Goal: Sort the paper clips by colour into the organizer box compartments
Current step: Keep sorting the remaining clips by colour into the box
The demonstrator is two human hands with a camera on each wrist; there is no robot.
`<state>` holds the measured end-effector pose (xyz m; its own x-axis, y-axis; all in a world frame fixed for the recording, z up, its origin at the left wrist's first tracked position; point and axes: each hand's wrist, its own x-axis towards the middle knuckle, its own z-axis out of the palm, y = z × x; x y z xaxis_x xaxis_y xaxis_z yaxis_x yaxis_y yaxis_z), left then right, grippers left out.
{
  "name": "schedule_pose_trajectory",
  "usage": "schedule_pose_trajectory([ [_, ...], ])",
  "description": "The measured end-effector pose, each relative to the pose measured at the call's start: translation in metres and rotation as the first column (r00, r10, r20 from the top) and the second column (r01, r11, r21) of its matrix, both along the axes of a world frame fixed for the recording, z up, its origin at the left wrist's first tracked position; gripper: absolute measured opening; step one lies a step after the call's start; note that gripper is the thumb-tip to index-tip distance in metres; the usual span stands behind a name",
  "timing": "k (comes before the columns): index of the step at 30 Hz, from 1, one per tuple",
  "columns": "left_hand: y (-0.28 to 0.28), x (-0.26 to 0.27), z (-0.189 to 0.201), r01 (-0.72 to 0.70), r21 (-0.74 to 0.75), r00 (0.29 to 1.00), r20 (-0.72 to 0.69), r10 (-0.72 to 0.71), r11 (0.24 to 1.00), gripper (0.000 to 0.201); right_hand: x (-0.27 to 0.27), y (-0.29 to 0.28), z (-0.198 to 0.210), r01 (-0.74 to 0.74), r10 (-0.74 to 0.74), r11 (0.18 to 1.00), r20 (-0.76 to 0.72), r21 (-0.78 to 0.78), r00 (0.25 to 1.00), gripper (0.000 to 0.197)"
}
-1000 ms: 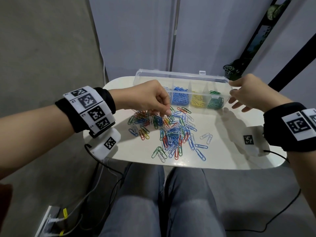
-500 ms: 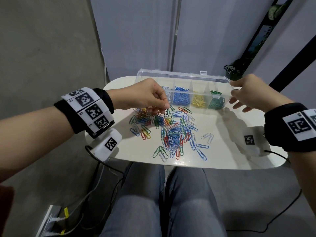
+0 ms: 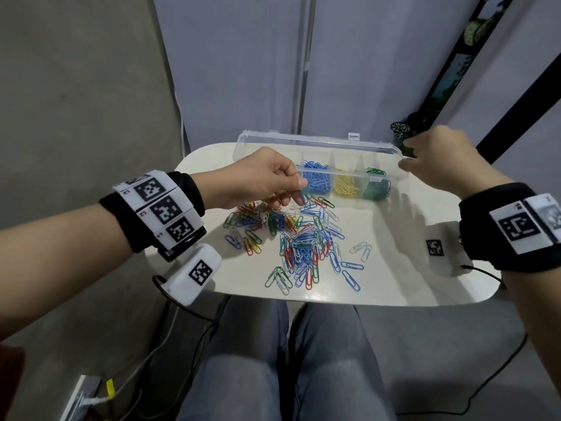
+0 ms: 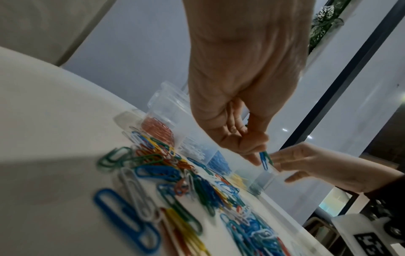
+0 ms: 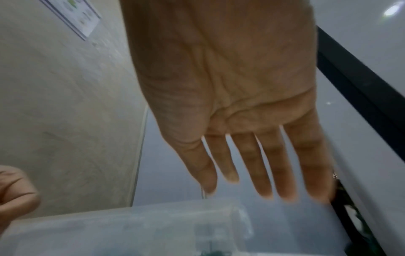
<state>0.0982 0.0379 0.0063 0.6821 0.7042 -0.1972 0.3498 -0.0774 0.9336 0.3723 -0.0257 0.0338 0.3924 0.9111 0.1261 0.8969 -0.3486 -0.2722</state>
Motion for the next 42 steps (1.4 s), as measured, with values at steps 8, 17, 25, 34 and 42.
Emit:
schedule_pose_trajectory([
  [8,-0.006,0.013,0.000,-0.015,-0.064,0.996,0.083,0.020,0.998,0.018,-0.094,-0.017,-0.007,-0.215,0.321,0.946,-0.639,0.241,0.699,0.020],
  [17,-0.008,0.009,-0.005,-0.040,-0.159,0.983,0.169,0.067,0.986,0.006,-0.101,-0.014,-0.021,-0.120,0.234,0.972,-0.832,0.201,0.503,0.006],
  [25,-0.005,0.002,-0.004,0.012,0.072,1.000,0.014,-0.013,0.997,0.007,-0.086,-0.012,-0.012,-0.082,0.239,0.966,-0.725,0.246,0.646,0.003],
  [34,0.018,-0.016,0.012,-0.055,0.598,0.985,-0.100,0.143,0.800,0.012,-0.023,0.009,0.001,0.134,0.052,0.932,-0.492,0.336,0.869,0.011],
  [42,0.066,-0.054,0.005,-0.252,0.509,0.853,-0.285,0.437,0.823,0.046,-0.027,0.009,-0.009,0.048,0.101,0.939,-0.405,0.342,0.908,0.014],
])
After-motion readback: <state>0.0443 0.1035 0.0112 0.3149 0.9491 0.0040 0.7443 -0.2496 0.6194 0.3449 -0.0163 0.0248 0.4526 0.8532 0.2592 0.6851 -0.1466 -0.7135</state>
